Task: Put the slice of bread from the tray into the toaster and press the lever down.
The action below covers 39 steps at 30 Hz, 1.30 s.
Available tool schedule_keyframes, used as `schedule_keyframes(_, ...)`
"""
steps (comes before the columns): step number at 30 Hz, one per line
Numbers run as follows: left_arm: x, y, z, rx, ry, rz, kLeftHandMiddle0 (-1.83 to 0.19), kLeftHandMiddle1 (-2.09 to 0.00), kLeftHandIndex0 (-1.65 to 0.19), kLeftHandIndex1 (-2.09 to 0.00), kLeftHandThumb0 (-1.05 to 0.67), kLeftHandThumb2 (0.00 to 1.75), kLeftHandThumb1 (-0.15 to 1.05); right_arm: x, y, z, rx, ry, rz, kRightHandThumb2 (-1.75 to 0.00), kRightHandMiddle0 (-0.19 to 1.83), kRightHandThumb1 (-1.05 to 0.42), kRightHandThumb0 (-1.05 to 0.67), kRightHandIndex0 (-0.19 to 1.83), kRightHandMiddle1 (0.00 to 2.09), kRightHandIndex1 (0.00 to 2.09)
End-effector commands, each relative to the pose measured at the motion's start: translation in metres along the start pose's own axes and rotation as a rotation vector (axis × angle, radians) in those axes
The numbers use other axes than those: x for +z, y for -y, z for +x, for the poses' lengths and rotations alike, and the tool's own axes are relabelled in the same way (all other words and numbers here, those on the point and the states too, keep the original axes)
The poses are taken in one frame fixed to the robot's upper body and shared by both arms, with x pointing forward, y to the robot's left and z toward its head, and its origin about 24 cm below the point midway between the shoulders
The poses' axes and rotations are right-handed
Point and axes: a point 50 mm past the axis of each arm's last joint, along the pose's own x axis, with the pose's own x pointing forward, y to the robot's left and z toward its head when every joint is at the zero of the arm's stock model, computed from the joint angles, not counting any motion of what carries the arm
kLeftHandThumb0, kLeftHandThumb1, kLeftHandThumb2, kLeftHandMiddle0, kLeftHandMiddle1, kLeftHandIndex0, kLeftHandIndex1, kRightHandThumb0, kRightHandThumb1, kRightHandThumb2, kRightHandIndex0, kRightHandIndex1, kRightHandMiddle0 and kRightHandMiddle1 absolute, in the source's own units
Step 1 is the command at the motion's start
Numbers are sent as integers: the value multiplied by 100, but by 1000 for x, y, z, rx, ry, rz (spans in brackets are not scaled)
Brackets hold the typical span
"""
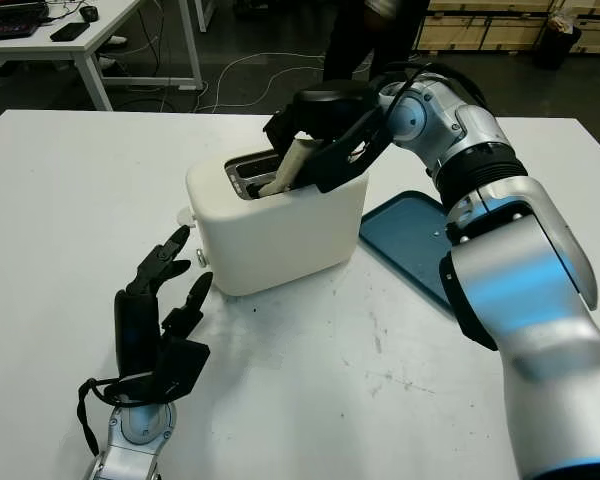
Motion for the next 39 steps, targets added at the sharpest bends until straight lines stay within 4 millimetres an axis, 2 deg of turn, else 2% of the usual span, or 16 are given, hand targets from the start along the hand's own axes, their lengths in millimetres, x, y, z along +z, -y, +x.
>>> schedule_keyframes(1,3,4,-1,11,-10,-19,-32,-97,-55,0,-49,28,92,-1,8,-3,-17,-17,-4,-23,86,-92,-43,109,174,175)
schedule_keyframes(3,3,5,-1,9,-9,-21,-32,-97,-55,0,-49,28,92,-2,7,-2,-25,-26,5,-21,83,-92,-45,106,173,175)
schedule_keyframes(6,3,6,-2,7,-13,-27,-32,-98,-55,-1,-49,28,92,-2,6,-2,-52,-26,-12,-8,81,-92,-62,99,163,175)
schedule_keyframes(7,3,6,-3,9,-14,-26,-32,-98,-55,-1,-49,28,92,-1,6,-2,-48,-25,-18,-4,79,-90,-68,93,145,164)
schedule_keyframes(8,3,6,-3,12,-14,-24,-32,-98,-56,-1,-49,28,92,-1,6,-2,-41,-22,-22,-2,76,-88,-77,73,101,138)
schedule_keyframes(9,3,6,-4,14,-15,-25,-32,-98,-56,-1,-49,28,92,0,6,-2,-32,-16,-27,-1,79,-86,-82,62,68,122)
schedule_keyframes(10,3,6,-4,16,-15,-25,-32,-98,-56,-1,-49,28,92,1,7,-1,-19,-14,-40,0,82,-86,-85,54,46,114)
schedule_keyframes(11,3,6,-4,17,-15,-26,-32,-98,-56,-1,-49,28,92,2,8,-1,-9,-13,-52,0,75,-85,-91,39,22,92)
schedule_keyframes(13,3,6,-5,16,-21,-25,-31,-97,-55,-1,-50,28,92,4,9,0,7,-18,-81,0,68,-84,-94,29,6,70)
schedule_keyframes(16,3,6,-6,16,-25,-30,-31,-96,-55,0,-49,29,92,5,10,0,12,-22,-109,0,56,-84,-96,15,1,58)
schedule_keyframes(20,3,6,-7,19,-23,-32,-31,-96,-55,0,-48,28,92,6,13,-1,3,-22,-134,0,48,-83,-97,2,0,59)
schedule_keyframes(24,3,6,-8,13,-32,-32,-31,-95,-54,0,-48,29,92,6,16,-2,-11,-25,-131,0,45,-82,-98,0,0,57)
schedule_keyframes(28,3,6,-8,12,-29,-38,-31,-95,-54,0,-47,28,92,5,18,-3,-39,-28,-112,0,46,-80,-98,1,1,57)
schedule_keyframes(39,2,6,-5,11,-38,-26,-32,-95,-55,0,-49,28,92,1,27,-11,-259,7,-32,0,62,-79,-71,26,6,69)
